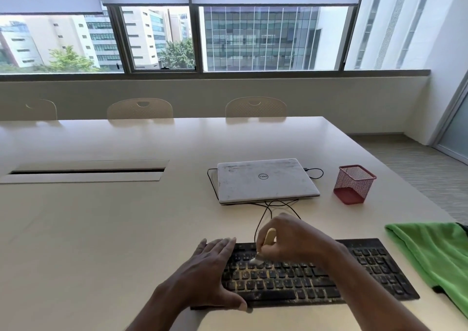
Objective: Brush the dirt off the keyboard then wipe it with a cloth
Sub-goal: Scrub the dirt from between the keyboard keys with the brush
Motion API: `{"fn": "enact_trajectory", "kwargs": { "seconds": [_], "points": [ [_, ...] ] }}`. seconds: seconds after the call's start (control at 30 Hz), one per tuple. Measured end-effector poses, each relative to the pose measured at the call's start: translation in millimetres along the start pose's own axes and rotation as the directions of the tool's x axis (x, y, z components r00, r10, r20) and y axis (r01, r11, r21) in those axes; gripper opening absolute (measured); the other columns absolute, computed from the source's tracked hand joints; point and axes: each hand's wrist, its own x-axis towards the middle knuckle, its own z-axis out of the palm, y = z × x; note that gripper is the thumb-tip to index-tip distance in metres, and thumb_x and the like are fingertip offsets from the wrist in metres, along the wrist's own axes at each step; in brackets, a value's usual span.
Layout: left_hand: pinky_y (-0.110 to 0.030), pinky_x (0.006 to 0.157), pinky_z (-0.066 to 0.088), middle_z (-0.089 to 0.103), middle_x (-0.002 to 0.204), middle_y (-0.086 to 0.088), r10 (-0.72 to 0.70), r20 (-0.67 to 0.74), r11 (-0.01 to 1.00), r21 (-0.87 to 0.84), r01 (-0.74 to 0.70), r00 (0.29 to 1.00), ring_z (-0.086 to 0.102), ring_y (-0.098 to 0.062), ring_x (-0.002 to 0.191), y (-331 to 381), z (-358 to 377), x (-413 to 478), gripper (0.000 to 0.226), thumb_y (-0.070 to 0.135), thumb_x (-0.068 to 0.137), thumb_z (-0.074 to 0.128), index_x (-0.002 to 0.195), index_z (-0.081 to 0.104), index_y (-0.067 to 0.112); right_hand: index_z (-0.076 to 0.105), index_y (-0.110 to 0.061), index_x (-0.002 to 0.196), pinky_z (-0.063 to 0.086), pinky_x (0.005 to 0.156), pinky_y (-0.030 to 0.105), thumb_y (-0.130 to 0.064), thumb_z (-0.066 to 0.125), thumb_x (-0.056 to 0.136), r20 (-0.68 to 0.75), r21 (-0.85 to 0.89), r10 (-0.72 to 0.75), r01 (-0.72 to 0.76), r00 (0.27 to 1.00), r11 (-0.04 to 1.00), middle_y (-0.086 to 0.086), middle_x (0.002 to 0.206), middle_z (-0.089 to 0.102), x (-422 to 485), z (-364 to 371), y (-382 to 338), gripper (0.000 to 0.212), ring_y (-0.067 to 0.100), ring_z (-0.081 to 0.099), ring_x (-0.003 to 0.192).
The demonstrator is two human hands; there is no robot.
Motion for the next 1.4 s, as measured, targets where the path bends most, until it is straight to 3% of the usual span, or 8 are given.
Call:
{"fn": "enact_trajectory", "kwargs": {
  "seconds": [0.2, 0.37, 0.53, 0.73, 0.9, 1.07, 1.23, 1.4],
  "points": [
    [-0.026, 0.119, -0.017, 0.007, 0.171, 0.000, 0.026, -0.035, 1.000, 0.006, -0.026, 0.999, 0.000, -0.010, 0.155, 2.3, 0.2, 5.9, 0.139, 0.089, 0.067, 0.064, 0.163, -0.004, 0.015, 0.081, -0.025, 0.093, 0.060, 0.081, 0.028, -0.025, 0.070, 0.083, 0.031, 0.076, -0.011, 0.009, 0.999, 0.997, -0.015, 0.091, 0.078, -0.7, -7.6, 2.1, 0.015, 0.000, 0.073, 0.083],
    [-0.027, 0.121, -0.016, 0.007, 0.171, 0.001, 0.049, -0.040, 0.999, 0.017, -0.049, 0.998, 0.000, -0.009, 0.155, 7.1, 2.3, 9.7, 0.138, 0.088, 0.068, 0.065, 0.163, -0.004, 0.015, 0.079, -0.020, 0.078, 0.056, 0.062, 0.028, -0.019, 0.070, 0.076, -0.015, -0.004, 0.055, -0.055, 0.998, 0.998, -0.011, 0.075, 0.075, -4.5, -14.1, 13.1, 0.010, 0.010, 0.070, 0.066],
    [-0.025, 0.119, -0.017, 0.005, 0.171, 0.000, 0.064, -0.026, 0.998, 0.021, -0.063, 0.998, -0.002, -0.009, 0.155, 10.8, 2.5, 13.6, 0.137, 0.086, 0.070, 0.066, 0.163, -0.004, 0.014, 0.082, -0.023, 0.092, 0.059, 0.076, 0.025, -0.022, 0.073, 0.082, 0.001, 0.051, 0.014, -0.015, 1.000, 0.999, -0.014, 0.088, 0.078, -5.1, -14.3, 8.3, 0.013, 0.000, 0.073, 0.080],
    [-0.026, 0.120, -0.017, 0.005, 0.171, 0.000, 0.071, -0.023, 0.997, 0.020, -0.071, 0.997, -0.002, -0.008, 0.155, 14.3, 3.4, 15.7, 0.137, 0.086, 0.069, 0.066, 0.163, -0.004, 0.014, 0.077, -0.015, 0.075, 0.052, 0.058, 0.029, -0.021, 0.067, 0.075, -0.029, 0.004, 0.089, -0.089, 0.996, 0.996, -0.006, 0.071, 0.073, -11.7, -18.7, 19.3, 0.011, 0.003, 0.061, 0.057],
    [-0.025, 0.119, -0.017, 0.004, 0.171, 0.000, 0.079, -0.027, 0.997, 0.025, -0.078, 0.997, -0.003, -0.008, 0.155, 19.5, 3.3, 17.8, 0.138, 0.086, 0.069, 0.066, 0.163, -0.003, 0.014, 0.081, -0.022, 0.091, 0.061, 0.077, 0.027, -0.023, 0.073, 0.084, 0.027, 0.057, 0.044, -0.046, 0.999, 0.997, -0.014, 0.089, 0.078, -13.5, -16.5, 14.9, 0.011, 0.000, 0.073, 0.081],
    [-0.025, 0.119, -0.017, 0.003, 0.171, -0.001, 0.085, -0.013, 0.996, 0.024, -0.085, 0.996, -0.003, -0.010, 0.156, 26.2, 2.2, 22.2, 0.136, 0.084, 0.070, 0.067, 0.163, -0.004, 0.014, 0.077, -0.018, 0.074, 0.052, 0.059, 0.027, -0.018, 0.069, 0.076, -0.017, 0.015, 0.120, -0.120, 0.993, 0.993, -0.007, 0.072, 0.074, -19.1, -23.8, 23.6, 0.009, 0.003, 0.061, 0.057],
    [-0.022, 0.116, -0.019, 0.001, 0.171, 0.000, 0.103, -0.004, 0.994, 0.021, -0.103, 0.995, -0.006, -0.005, 0.152, 34.5, 1.3, 27.2, 0.135, 0.082, 0.071, 0.069, 0.163, -0.004, 0.015, 0.081, -0.026, 0.088, 0.059, 0.073, 0.026, -0.025, 0.072, 0.081, 0.000, 0.006, 0.091, -0.091, 0.996, 0.996, -0.017, 0.084, 0.077, -23.7, -24.8, 23.6, 0.012, 0.001, 0.072, 0.076],
    [-0.021, 0.114, -0.020, 0.000, 0.171, 0.000, 0.128, 0.022, 0.992, 0.019, -0.128, 0.992, -0.008, -0.001, 0.150, 41.4, 1.2, 33.3, 0.134, 0.081, 0.072, 0.069, 0.163, -0.006, 0.015, 0.077, -0.023, 0.073, 0.057, 0.062, 0.032, -0.025, 0.067, 0.073, -0.033, -0.023, 0.154, -0.155, 0.988, 0.988, -0.014, 0.069, 0.073, -31.0, -33.5, 35.4, 0.010, 0.009, 0.068, 0.062]
  ]
}}
